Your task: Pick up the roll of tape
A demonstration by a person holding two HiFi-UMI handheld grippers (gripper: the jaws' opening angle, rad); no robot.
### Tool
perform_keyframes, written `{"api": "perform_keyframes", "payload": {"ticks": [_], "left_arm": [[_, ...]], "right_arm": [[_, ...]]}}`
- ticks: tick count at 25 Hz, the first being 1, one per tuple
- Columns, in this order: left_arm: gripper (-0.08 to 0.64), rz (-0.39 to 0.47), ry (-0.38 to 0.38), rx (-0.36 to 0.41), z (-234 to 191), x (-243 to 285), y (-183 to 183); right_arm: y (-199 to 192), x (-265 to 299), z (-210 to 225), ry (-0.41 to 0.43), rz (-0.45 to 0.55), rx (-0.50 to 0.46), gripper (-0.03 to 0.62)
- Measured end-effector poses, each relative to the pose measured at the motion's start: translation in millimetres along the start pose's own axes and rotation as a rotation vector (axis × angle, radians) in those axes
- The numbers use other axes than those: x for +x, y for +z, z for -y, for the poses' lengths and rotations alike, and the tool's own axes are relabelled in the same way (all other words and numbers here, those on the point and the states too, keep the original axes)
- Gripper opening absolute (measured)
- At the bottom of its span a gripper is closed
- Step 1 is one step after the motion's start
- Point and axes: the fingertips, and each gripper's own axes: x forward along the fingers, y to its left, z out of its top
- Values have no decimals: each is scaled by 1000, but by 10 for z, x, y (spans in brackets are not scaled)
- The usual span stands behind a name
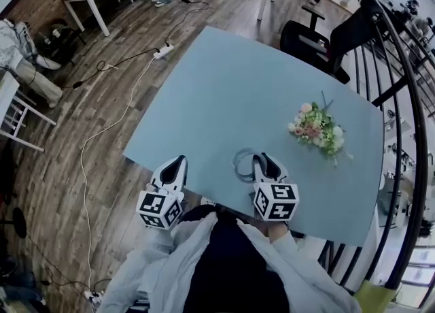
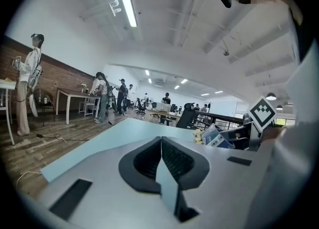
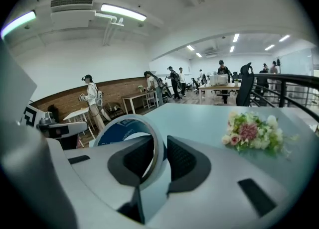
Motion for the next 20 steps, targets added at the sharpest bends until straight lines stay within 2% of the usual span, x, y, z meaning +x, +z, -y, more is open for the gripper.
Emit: {"api": "perform_keyframes", "payload": {"ticks": [12, 20], "left_arm": [[17, 88, 18, 33, -46, -60, 424], [17, 98, -1, 42, 1, 30, 494]], "right_arm": [[625, -283, 112, -57, 260, 16, 89], [659, -327, 250, -106, 289, 40, 87]]}}
